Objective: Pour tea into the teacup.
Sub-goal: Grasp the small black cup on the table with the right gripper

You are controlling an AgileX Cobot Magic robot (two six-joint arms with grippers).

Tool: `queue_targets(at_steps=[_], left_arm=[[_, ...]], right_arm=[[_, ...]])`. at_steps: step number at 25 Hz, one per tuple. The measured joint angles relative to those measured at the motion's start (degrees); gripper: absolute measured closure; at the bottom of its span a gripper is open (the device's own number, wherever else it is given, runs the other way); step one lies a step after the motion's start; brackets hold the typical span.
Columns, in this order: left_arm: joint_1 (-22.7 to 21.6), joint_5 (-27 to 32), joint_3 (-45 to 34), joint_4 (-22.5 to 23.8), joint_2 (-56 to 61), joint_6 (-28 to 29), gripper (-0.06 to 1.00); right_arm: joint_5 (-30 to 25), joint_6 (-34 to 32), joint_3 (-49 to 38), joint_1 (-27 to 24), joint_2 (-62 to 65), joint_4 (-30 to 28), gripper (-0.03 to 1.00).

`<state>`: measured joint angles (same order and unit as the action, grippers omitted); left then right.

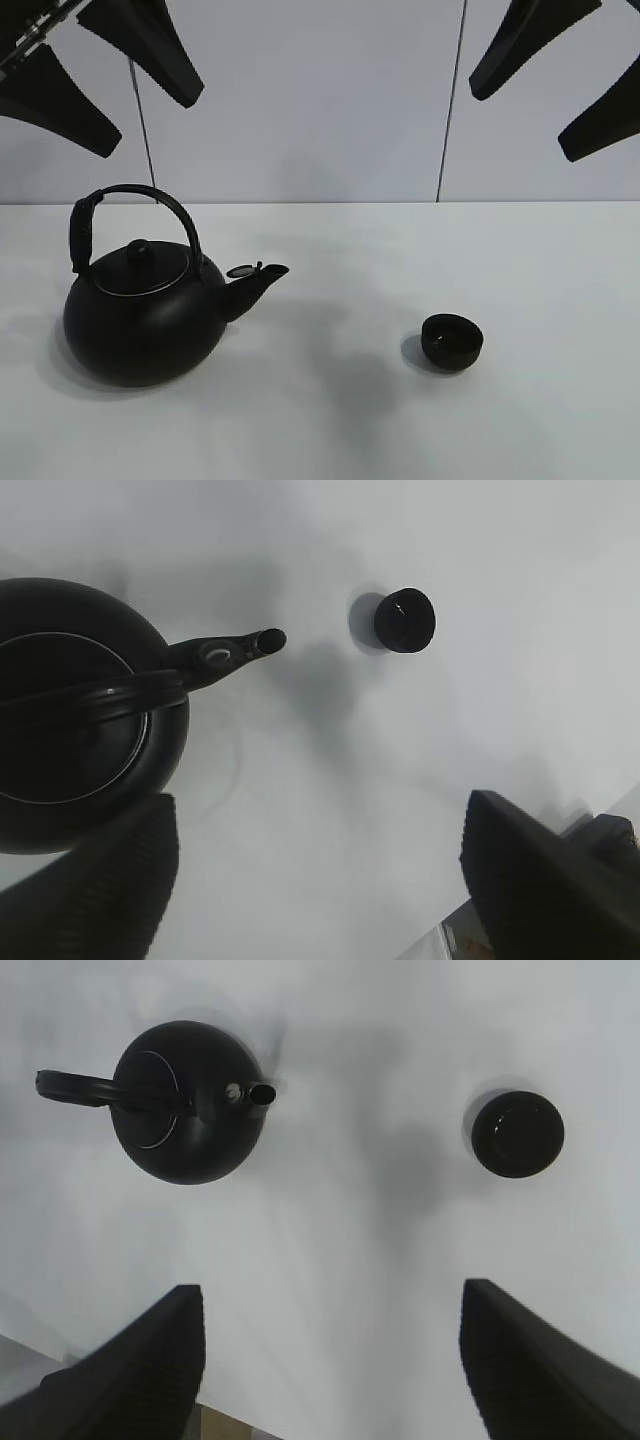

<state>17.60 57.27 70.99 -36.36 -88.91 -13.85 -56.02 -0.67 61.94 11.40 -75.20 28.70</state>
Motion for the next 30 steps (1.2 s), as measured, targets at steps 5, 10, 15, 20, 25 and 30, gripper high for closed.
queue_targets(at_steps=[5,10,15,20,25,30], left_arm=[[0.0,0.0,0.0,0.0,0.0,0.0,0.38],[0.0,0.0,0.0,0.0,0.0,0.0,0.38],[0.0,0.0,0.0,0.0,0.0,0.0,0.38],[0.0,0.0,0.0,0.0,0.0,0.0,0.38],[0.0,0.0,0.0,0.0,0.0,0.0,0.38],[0.0,0.0,0.0,0.0,0.0,0.0,0.38]], right_arm=[[0.0,4.6,0.0,0.0,0.0,-0.8,0.47],[0.0,8.2,0.0,0.0,0.0,-4.5,0.47],[-0.4,9.8,0.0,0.0,-0.1,-8.7,0.47],[-1.4,9.7,0.2,5.6,-2.8,-13.7,0.47],[1.5,3.6,0.2,14.7,-9.2,-23.5,0.45],[4.0,-0.7,0.3,16.2,-17.1,-28.0,0.30]])
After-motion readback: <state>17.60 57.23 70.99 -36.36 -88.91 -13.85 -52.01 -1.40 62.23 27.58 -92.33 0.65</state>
